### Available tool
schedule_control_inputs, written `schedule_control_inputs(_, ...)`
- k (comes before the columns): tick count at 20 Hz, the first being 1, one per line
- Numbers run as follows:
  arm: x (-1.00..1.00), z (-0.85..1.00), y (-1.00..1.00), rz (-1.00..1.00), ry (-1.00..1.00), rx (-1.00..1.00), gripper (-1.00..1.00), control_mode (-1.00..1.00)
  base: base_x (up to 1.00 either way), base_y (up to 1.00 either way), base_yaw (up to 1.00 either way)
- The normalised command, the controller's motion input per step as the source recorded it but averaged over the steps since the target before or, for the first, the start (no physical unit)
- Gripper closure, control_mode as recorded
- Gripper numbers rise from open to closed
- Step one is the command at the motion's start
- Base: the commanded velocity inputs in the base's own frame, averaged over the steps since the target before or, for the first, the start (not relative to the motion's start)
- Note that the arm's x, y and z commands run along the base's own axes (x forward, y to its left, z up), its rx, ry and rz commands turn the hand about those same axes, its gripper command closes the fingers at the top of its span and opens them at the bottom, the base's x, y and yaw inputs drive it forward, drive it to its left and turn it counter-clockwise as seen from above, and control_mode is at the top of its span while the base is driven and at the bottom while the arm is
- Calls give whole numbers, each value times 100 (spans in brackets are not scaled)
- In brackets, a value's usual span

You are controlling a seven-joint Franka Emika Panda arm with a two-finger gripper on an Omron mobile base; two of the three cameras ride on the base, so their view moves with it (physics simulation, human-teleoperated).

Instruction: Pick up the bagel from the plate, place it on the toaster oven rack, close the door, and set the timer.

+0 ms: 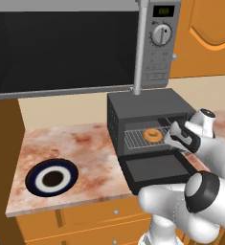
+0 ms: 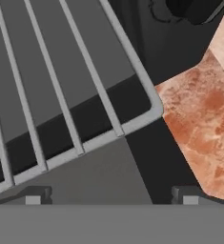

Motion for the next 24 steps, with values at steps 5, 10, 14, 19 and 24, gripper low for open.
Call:
schedule_control_inputs(5,33,-17,0,0,0,4,-100,-100,0,0,0)
schedule_control_inputs(10,35,-5,0,0,0,4,-100,-100,0,0,0)
schedule_control_inputs(14,36,2,0,0,-5,5,-100,-100,0,0,0)
schedule_control_inputs(19,-27,5,-1,0,-7,1,-100,-100,0,0,0)
schedule_control_inputs(24,-100,28,-8,0,-2,2,-100,-100,0,0,0)
